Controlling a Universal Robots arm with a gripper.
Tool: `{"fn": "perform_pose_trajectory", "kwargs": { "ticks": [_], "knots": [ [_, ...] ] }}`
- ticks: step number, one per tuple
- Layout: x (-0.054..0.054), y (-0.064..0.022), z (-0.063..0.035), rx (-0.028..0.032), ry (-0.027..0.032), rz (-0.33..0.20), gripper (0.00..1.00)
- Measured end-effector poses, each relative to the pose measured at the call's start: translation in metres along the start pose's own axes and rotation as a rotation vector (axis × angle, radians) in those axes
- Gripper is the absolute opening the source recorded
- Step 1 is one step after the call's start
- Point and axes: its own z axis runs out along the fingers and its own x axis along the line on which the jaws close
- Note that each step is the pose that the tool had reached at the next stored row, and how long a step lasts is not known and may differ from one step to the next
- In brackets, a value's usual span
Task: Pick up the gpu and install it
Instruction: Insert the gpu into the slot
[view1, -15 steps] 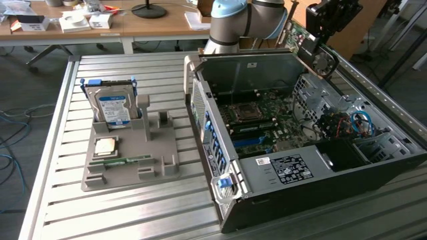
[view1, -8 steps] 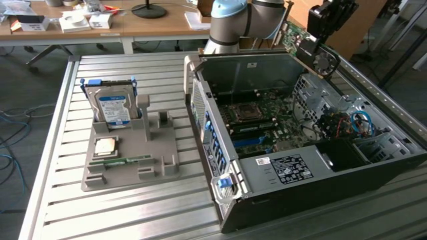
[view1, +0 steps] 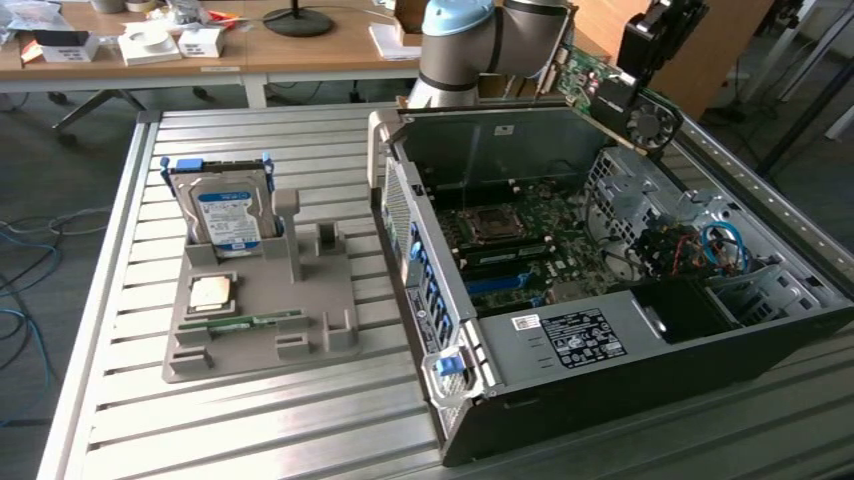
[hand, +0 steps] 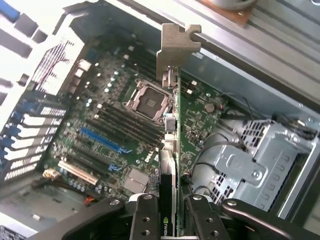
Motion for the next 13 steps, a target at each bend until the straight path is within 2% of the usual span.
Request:
{"fn": "perform_pose_trajectory", "kwargs": {
  "ticks": [13],
  "knots": [
    [0.0000,0.0000,0.0001,-0.0047,0.0192,-0.232,0.26]
  ]
}}
